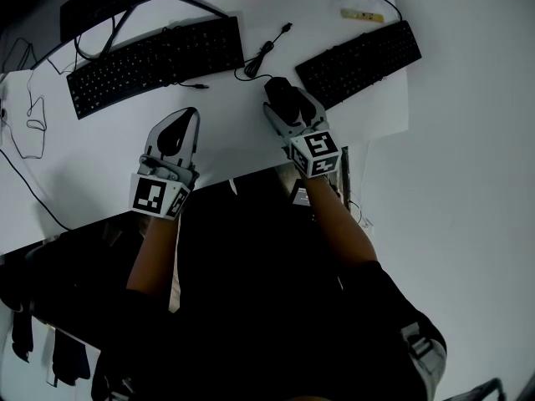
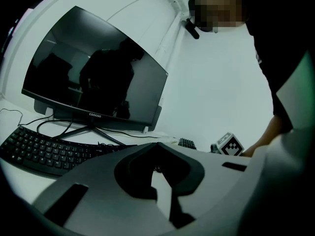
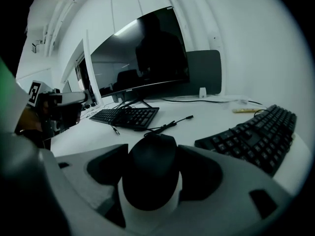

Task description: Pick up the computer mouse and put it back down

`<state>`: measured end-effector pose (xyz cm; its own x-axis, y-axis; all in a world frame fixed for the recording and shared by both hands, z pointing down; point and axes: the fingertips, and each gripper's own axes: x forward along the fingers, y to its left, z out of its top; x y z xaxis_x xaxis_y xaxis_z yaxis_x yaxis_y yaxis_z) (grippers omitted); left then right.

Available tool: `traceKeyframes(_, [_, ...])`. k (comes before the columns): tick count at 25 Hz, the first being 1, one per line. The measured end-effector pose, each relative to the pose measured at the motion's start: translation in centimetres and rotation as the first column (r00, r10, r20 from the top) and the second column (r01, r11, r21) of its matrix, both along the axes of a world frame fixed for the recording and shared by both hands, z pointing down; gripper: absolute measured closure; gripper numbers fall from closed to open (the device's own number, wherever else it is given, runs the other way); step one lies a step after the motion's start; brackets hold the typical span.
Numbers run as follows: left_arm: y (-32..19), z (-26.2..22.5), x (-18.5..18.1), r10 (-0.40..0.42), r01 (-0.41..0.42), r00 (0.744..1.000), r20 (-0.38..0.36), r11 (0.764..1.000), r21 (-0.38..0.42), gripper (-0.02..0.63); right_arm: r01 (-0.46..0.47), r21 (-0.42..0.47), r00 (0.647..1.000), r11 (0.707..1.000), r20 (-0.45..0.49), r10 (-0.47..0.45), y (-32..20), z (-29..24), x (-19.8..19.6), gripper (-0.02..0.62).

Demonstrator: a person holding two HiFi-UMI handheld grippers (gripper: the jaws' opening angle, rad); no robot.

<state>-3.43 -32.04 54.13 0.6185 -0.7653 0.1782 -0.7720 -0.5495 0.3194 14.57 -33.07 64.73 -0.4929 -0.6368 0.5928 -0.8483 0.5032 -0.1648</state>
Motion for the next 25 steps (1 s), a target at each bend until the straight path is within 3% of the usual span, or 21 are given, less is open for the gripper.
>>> traceKeyframes(15, [1.1,1.4,0.3,-0.001,0.001,1.0,-0.005,1.0,-0.031,0.611,0.028,-0.072,0.996,0.997,-0.08,-0.034,0.5,3.3,-0.3,0.276])
traceKeyframes(25, [1.2,0.3,1.4,0.004,-0.004,1.0,-0.004,1.0,-0.013,0.611,0.073,-0.082,0.978,0.994,-0.187,-0.088,0.7,3.9,-0.6,0.276])
